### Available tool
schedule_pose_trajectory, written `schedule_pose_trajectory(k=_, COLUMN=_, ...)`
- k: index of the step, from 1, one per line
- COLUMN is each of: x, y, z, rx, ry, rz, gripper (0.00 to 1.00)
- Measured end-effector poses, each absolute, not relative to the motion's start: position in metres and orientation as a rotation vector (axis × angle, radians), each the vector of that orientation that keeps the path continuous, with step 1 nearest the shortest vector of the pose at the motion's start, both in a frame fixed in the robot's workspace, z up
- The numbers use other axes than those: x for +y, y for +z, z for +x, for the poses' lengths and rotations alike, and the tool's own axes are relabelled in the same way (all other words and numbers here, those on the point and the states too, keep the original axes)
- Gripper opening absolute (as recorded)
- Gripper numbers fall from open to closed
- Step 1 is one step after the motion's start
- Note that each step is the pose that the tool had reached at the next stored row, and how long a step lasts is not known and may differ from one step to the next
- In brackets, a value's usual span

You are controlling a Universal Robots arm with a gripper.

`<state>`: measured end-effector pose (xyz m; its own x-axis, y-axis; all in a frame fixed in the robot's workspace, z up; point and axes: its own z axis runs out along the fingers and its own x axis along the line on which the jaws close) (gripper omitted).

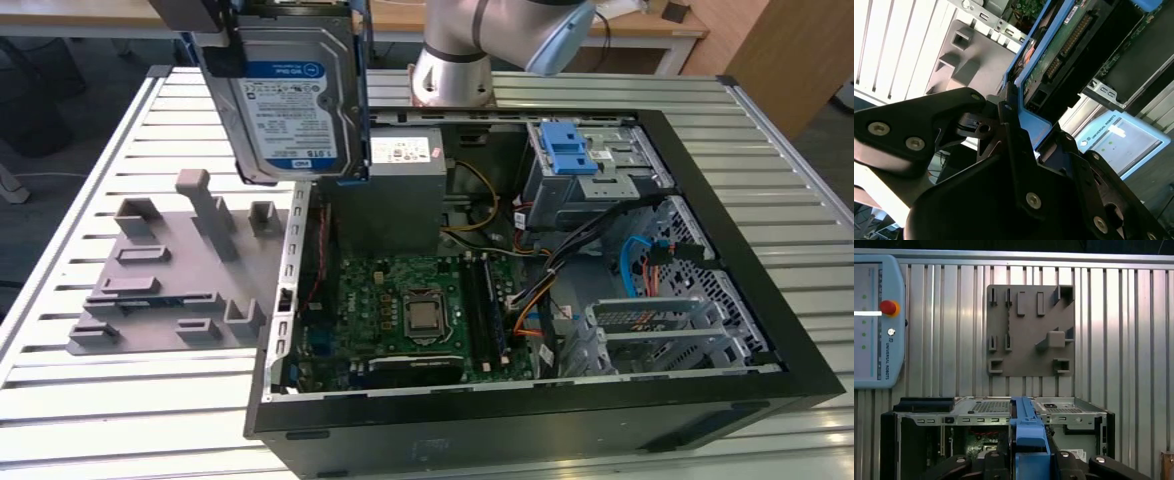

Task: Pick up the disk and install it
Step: 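Pick up the disk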

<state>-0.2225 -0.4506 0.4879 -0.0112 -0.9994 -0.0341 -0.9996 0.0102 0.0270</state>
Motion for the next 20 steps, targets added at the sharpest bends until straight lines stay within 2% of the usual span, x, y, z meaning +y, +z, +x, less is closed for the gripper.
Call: schedule_pose_trajectory(k=20, x=-0.465, y=0.488, z=-0.187, rx=2.229, ry=0.068, rz=-2.206, gripper=0.36)
